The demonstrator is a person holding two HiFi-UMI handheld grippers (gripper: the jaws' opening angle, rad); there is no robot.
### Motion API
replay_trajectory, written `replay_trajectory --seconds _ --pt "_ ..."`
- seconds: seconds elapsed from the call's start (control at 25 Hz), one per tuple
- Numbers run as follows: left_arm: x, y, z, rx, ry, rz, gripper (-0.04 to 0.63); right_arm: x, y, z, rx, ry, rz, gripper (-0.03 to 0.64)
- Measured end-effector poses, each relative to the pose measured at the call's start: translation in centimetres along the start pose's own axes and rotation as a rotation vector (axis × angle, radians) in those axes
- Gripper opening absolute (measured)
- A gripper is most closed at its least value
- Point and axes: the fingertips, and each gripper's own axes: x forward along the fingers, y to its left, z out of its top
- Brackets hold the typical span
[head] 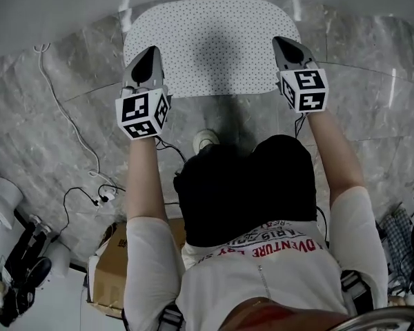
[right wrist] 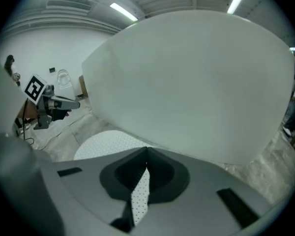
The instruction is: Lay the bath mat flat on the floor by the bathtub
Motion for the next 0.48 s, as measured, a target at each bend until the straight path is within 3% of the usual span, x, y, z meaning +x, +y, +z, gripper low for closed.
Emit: replay_trajectory --seconds 0.2,0.48 --pt "-6.2 -3.2 7.3 -0.002 0.006 -0.046 0.011 -7.3 3.4 6.7 -0.041 -0.03 0.036 0.011" --pt "-17.6 -6.9 23.2 -0.009 -0.065 -0.064 0.011 -21.2 5.2 21.5 -0.052 -0.155 -0.017 0.011"
